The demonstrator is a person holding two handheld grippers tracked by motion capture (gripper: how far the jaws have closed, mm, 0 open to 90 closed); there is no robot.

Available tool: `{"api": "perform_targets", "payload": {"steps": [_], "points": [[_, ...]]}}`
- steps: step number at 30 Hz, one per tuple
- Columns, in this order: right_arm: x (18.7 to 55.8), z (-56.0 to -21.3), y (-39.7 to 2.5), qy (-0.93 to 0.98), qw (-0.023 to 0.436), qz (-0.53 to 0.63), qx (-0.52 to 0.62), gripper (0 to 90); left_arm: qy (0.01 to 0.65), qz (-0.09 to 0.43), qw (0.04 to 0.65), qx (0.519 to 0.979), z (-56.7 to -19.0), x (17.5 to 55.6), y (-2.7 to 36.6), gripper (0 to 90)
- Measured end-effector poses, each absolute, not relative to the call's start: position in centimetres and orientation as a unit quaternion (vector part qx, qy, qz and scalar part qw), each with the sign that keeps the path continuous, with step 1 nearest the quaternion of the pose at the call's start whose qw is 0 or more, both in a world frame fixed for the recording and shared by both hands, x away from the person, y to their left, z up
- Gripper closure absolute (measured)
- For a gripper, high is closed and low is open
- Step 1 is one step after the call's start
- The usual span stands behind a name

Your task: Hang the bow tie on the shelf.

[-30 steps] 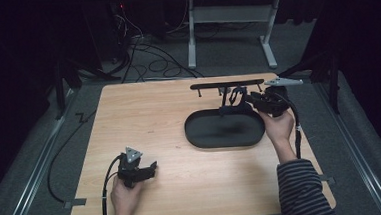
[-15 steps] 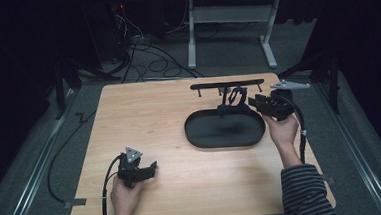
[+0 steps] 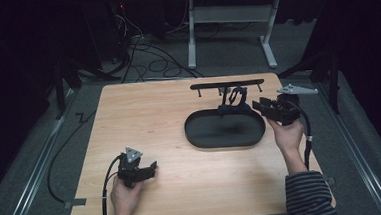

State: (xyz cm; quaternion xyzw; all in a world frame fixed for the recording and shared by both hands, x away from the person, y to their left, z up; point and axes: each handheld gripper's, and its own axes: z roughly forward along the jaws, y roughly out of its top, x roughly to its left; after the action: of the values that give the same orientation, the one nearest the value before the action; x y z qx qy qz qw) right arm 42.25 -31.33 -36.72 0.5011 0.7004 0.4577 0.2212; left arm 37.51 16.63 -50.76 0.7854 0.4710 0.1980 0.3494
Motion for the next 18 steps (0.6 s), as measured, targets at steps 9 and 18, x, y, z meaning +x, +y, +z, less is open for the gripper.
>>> {"api": "perform_targets", "payload": {"steps": [9, 18], "points": [[41.4, -36.9, -31.5, 0.696, 0.220, 0.466, 0.499, 61.2, 0.471, 0.198, 0.350, 0.786, -50.8, 37.5, 16.6, 22.0], [40.7, -37.4, -31.7, 0.695, 0.215, 0.470, 0.500, 60.7, 0.471, 0.198, 0.349, 0.786, -50.8, 37.5, 16.6, 22.0]]}}
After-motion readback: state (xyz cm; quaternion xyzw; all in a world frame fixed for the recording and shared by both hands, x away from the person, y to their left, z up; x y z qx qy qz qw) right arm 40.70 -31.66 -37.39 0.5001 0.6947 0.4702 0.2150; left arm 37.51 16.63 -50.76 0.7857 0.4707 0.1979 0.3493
